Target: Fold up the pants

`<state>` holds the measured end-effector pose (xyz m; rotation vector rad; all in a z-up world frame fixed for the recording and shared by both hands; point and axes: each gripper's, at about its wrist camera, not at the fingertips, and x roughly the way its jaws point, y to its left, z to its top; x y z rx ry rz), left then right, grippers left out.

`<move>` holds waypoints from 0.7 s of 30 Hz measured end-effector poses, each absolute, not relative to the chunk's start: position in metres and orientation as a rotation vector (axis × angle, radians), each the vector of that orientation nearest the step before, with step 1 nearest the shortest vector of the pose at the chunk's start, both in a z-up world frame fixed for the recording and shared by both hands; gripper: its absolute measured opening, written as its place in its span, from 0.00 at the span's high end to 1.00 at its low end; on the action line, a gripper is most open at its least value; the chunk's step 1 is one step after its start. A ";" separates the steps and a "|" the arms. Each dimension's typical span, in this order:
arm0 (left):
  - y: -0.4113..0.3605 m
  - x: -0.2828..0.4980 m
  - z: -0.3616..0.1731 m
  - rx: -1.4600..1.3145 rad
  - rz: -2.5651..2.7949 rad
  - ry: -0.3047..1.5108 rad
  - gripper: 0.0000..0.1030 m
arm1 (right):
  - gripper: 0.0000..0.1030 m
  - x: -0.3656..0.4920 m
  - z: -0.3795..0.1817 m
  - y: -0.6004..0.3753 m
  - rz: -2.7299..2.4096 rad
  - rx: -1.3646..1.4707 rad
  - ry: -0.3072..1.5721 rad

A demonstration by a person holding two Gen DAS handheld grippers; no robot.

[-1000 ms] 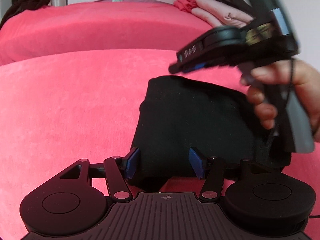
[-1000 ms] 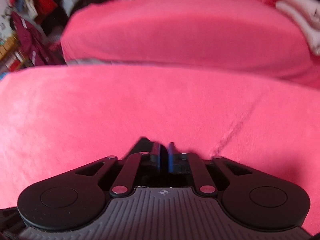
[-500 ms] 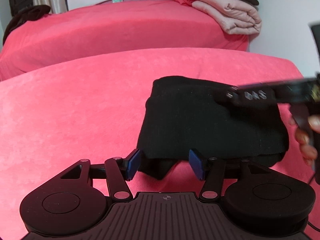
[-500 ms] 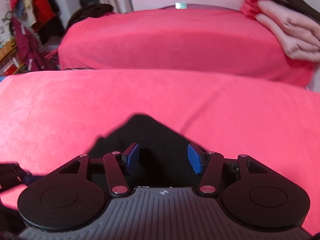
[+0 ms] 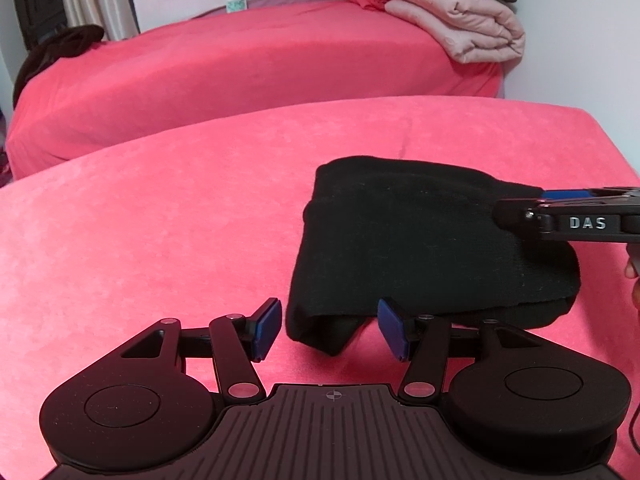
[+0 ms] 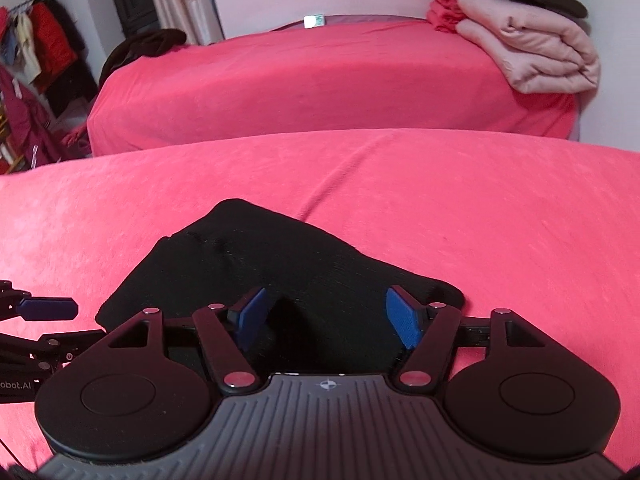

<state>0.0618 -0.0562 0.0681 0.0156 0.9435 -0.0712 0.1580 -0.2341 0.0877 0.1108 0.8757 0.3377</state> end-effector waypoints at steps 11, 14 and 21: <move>-0.051 0.084 0.073 0.051 -0.072 0.947 0.00 | 0.13 0.152 0.070 -0.281 0.205 0.256 0.930; -0.038 0.099 0.071 -0.027 -0.085 0.961 0.00 | 0.11 0.150 0.062 -0.296 0.215 0.368 0.965; -0.001 0.140 0.044 -0.321 -0.216 1.045 0.00 | 0.11 0.154 0.040 -0.309 0.261 0.612 1.017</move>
